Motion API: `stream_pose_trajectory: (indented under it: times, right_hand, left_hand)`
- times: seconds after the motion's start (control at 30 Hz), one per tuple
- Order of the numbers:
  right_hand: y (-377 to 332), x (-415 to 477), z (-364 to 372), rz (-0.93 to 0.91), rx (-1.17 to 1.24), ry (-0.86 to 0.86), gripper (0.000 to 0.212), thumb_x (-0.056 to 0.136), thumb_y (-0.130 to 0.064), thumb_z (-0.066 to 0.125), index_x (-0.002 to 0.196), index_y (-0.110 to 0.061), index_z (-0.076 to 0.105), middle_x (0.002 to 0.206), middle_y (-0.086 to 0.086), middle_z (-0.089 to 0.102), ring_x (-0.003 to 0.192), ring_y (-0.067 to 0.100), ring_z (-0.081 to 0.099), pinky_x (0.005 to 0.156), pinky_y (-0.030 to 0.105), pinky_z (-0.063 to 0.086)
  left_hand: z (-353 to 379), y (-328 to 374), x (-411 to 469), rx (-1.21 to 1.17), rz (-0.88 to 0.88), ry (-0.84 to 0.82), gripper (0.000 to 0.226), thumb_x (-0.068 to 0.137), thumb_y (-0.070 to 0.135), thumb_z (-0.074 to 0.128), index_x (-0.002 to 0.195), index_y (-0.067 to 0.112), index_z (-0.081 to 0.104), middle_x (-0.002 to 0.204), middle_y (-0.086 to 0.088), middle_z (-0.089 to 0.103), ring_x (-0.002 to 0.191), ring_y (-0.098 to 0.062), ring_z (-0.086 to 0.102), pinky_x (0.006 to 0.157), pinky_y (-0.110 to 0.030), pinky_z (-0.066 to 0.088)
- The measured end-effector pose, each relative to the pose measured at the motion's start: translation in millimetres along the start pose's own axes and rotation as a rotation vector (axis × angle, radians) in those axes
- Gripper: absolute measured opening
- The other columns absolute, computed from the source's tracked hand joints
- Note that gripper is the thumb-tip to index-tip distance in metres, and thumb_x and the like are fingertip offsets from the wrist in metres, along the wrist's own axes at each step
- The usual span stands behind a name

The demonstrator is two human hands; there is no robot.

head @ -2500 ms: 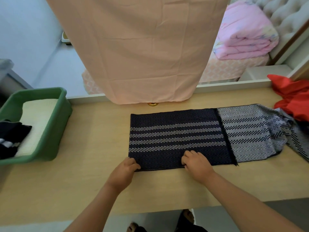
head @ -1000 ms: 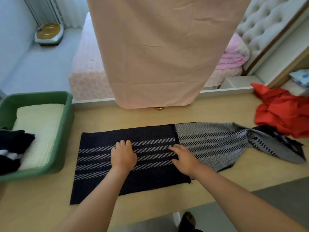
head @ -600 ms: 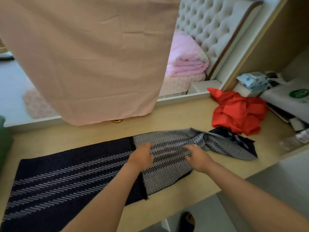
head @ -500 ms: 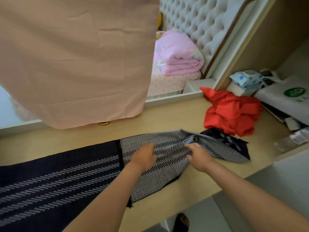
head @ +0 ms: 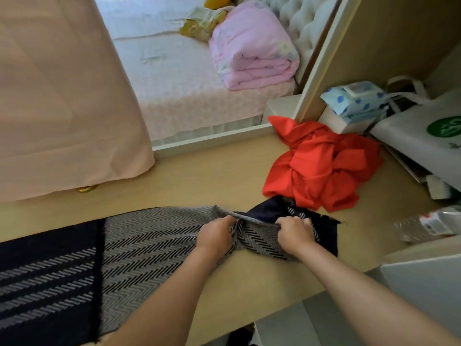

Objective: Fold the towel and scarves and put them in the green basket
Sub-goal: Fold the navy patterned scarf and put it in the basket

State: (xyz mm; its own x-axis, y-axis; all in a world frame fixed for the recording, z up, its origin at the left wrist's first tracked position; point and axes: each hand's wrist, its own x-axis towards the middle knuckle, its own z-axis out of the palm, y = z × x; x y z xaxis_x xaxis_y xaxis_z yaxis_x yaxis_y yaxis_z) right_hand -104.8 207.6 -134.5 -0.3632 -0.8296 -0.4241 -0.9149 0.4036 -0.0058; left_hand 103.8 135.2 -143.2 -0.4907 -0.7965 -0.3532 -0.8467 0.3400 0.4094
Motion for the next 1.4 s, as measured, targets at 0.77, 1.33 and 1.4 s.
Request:
stream_pose_trajectory:
  times: [0.77,1.33,1.4]
  right_hand:
    - [-3.3,57.4,-94.9,-0.359,0.540,0.089,0.018,0.087,-0.048,0.066,0.093,-0.031,0.066,0.092,-0.008,0.069,0.086,0.014,0.063,0.072,0.032,0.049]
    - [-34.1,36.2,-127.7,-0.307,0.610,-0.121,0.019,0.075,-0.029,0.079,0.083,-0.020,0.065,0.086,-0.004,0.067,0.082,0.015,0.064,0.063,0.026,0.048]
    - [-52.6,32.7,-126.2,-0.340,0.700,-0.151,0.017,0.072,-0.022,0.079,0.081,-0.020,0.066,0.082,-0.002,0.068,0.075,0.013,0.065,0.062,0.027,0.050]
  left_hand:
    - [-65.7,61.2,56.4,-0.070,0.175,0.167,0.030,0.095,0.020,0.050,0.121,0.029,0.061,0.109,-0.002,0.067,0.099,-0.029,0.064,0.076,-0.037,0.052]
    - [-107.1,47.9,32.1,-0.262,0.184,0.141,0.055,0.090,0.024,0.058,0.137,0.045,0.040,0.106,0.009,0.049,0.088,-0.011,0.056,0.083,-0.038,0.053]
    - [-106.3,40.8,28.4,-0.230,0.183,0.129,0.042,0.090,0.026,0.056,0.128,0.044,0.051,0.098,0.009,0.057,0.087,-0.012,0.059,0.084,-0.037,0.053]
